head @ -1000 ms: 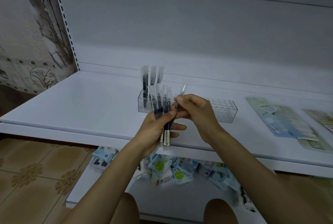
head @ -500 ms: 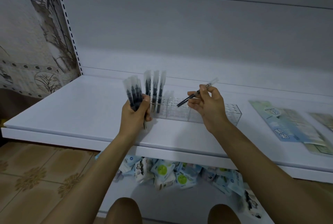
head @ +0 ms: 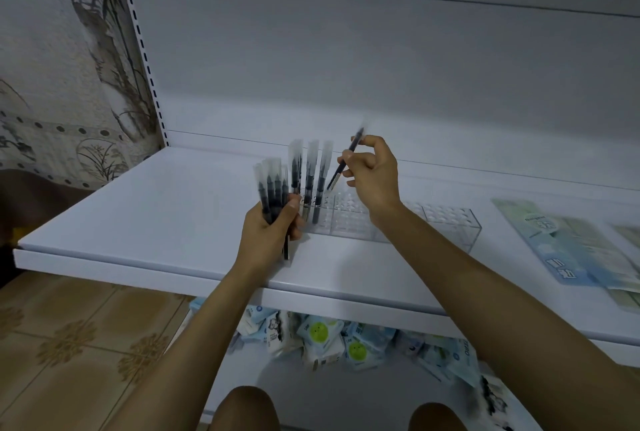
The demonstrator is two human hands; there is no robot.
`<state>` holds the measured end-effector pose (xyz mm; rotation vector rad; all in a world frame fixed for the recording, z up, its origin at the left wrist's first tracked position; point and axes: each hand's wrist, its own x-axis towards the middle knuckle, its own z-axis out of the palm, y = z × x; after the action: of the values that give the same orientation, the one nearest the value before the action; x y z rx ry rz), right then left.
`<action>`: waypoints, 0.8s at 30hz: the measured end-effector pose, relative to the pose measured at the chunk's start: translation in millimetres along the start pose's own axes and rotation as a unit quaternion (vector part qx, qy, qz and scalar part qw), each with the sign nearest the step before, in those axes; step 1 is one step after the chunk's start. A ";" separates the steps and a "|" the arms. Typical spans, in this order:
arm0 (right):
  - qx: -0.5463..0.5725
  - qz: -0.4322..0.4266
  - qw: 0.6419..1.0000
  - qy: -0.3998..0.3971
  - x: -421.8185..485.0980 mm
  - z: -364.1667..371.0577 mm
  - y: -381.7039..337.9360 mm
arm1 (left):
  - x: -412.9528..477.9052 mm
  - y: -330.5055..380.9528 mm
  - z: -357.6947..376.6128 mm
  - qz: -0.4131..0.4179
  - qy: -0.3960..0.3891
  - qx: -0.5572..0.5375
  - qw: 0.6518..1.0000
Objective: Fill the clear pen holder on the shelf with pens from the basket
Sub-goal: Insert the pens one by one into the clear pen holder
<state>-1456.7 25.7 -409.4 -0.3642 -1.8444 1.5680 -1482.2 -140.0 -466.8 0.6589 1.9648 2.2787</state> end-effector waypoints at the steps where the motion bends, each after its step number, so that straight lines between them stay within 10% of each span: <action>1: 0.002 -0.005 1.000 0.004 2.0 2.3 1.6 | 0.8 -0.1 -1.0 -0.003 0.003 -0.006 1.000; 15: -0.134 -0.120 0.982 -0.065 -0.8 7.4 28.0 | 1.8 -0.8 -0.8 0.008 0.002 -0.006 1.000; 24: -0.149 -0.028 0.985 -0.078 4.9 3.7 26.3 | -0.2 -2.3 -0.9 0.007 0.009 0.002 1.000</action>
<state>-1468.2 32.1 -433.0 -0.3279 -2.1983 1.3159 -1482.9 -140.5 -469.1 0.6584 1.9794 2.2969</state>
